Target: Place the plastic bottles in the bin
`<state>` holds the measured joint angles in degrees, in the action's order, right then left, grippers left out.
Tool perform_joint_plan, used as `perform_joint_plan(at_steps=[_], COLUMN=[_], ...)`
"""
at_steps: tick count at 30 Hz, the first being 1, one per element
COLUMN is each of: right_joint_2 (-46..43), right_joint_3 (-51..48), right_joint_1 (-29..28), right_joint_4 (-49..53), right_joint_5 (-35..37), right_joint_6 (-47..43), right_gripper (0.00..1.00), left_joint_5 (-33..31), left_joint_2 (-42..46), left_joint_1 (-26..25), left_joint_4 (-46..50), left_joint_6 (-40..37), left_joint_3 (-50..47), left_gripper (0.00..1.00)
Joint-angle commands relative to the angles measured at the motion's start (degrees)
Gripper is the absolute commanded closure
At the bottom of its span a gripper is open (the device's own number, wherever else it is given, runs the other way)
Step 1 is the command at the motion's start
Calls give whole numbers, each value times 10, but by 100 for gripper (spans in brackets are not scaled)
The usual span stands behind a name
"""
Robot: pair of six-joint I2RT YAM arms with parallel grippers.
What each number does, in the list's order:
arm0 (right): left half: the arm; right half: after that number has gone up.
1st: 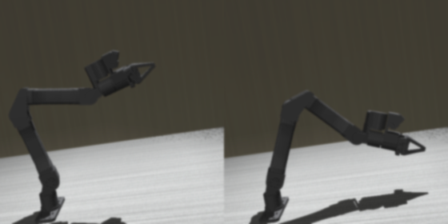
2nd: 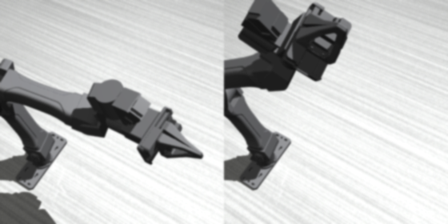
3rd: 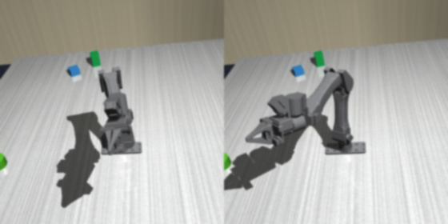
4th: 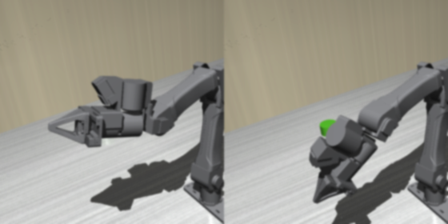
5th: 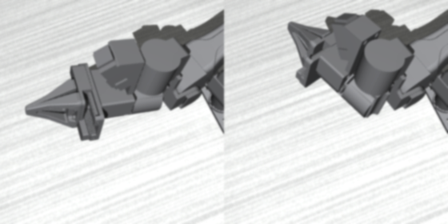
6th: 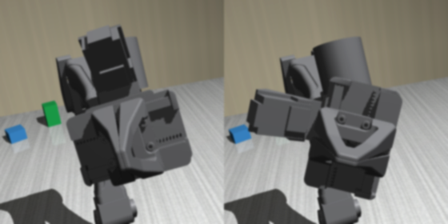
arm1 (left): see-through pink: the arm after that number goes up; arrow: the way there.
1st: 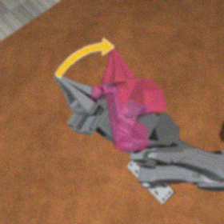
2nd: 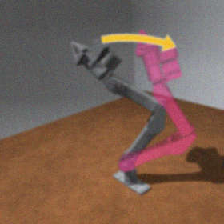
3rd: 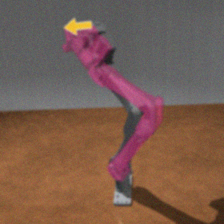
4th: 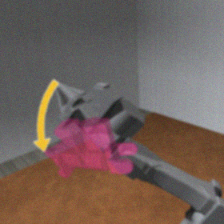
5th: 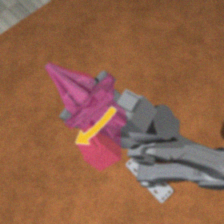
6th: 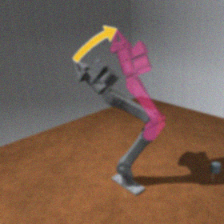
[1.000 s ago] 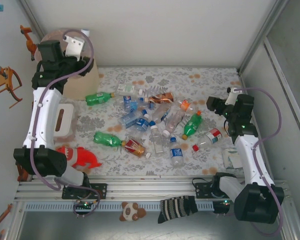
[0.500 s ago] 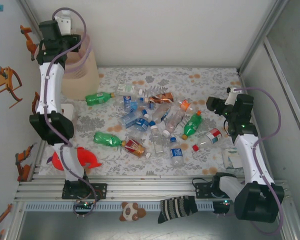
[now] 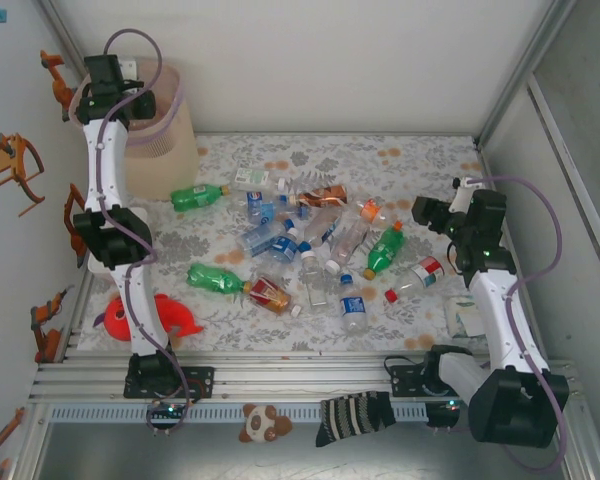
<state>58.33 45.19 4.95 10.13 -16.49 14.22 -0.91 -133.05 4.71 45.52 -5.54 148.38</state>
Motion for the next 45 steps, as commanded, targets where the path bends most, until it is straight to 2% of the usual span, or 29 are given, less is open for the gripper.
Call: perform_joint_plan(at_steps=[1,8,11,17,32,39,45], right_joint_2=[-7,-7,-6,-9,-8,-7,-9], right_joint_3=[10,8,10,6,1,1,-2], right_joint_1=[-8,-12,-13,-17,-22,-25,-27], right_joint_4=[1,-2,-2,-2,-7,-6,-6], right_joint_5=[5,8,8,11,16,17,21], right_joint_6=[12,20,20,21,24,24,24], right_gripper=[23,23,23,23,23,23,23], left_joint_5=[-1,10,29,90,286,348,365], left_joint_2=[-15,-13,-8,2,2,-4,-6], left_joint_1=[4,4,4,3,2,-6,-21], left_joint_4=[30,65,76,103,150,155,159], left_joint_6=[8,6,3,2,11,19,23], left_joint_3=[0,-3,-4,-8,-16,-15,-14], left_gripper=[59,43,33,21,21,23,23])
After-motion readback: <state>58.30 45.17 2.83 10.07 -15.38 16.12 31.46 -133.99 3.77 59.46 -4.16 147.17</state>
